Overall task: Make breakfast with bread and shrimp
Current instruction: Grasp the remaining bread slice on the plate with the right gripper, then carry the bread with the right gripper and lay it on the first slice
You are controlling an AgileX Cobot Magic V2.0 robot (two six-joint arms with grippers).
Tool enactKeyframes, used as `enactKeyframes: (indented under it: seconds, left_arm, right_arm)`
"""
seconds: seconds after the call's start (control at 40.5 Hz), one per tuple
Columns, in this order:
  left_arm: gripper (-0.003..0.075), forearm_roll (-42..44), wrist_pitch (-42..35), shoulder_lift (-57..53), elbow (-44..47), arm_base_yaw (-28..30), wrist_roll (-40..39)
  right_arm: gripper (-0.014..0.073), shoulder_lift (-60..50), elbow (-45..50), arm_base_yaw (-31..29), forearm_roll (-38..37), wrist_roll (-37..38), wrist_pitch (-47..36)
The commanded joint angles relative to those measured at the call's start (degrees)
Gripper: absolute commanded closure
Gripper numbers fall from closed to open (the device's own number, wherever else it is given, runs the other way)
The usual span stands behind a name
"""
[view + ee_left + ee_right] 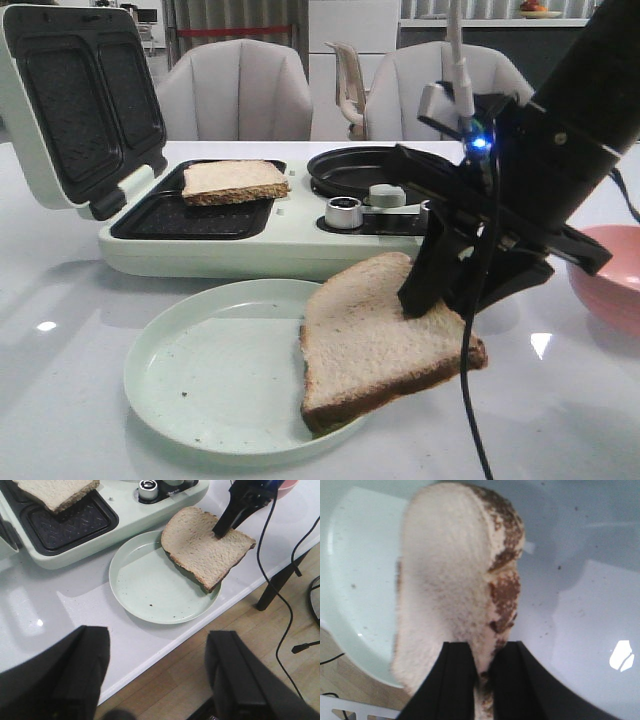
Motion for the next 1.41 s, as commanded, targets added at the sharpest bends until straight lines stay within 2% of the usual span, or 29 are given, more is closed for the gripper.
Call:
enactKeyframes:
  seconds: [0.0, 0.247, 0.444, 0.691, 1.012, 1.111, 1.16, 1.308, 1.382]
  left_arm:
    - [0.0246, 0.63, -3.95, 0.12, -1.61, -0.39, -0.12]
    - [0.0246, 0.63, -3.95, 0.12, -1.61, -0.39, -0.12]
    - [0.0246, 0.63, -3.95, 0.12, -1.61, -0.39, -0.12]
    - [0.0246, 0.63, -3.95, 0.12, -1.61, -0.39, -0.12]
    - [0.0246, 0.51, -3.95, 0.12, -1.61, -0.39, -0.12]
    - [0.0246, 0.51, -3.95, 0.12, -1.61, -0.39, -0.12]
    - [0.0246, 0.51, -3.95, 0.12, -1.61, -0.39, -0.12]
    - [0.0246, 0.51, -3.95, 0.12, -1.61, -0.39, -0.12]
    - [0.0246, 0.51, -3.95, 0.12, -1.61, -0.39, -0.12]
  right_arm:
    - [0.0559, -6.30, -1.35, 0.02, 0.77, -1.00, 1.10]
    - [0.0559, -16.65, -4.53, 0.02, 2.28, -1.00, 2.49]
    - [0.0559, -16.81, -11.02, 0.04, 6.16, -1.00, -1.47]
    - [0.0559, -6.58, -19.22, 2.42, 9.01, -1.00, -7.00]
    - [0.0555, 13.24, -38.92, 5.94, 11.84, -1.00, -6.53]
    - [0.0496, 17.86, -44.22, 6.82, 11.89, -1.00, -6.51]
    - [0.0435, 19.80, -46.14, 7.08, 11.89, -1.00, -6.28]
    - [0.0179, 24.03, -49.31, 7.33, 11.89, -1.00, -6.50]
    - [0.0101, 24.32, -49.44, 7.27, 11.40, -1.00, -6.84]
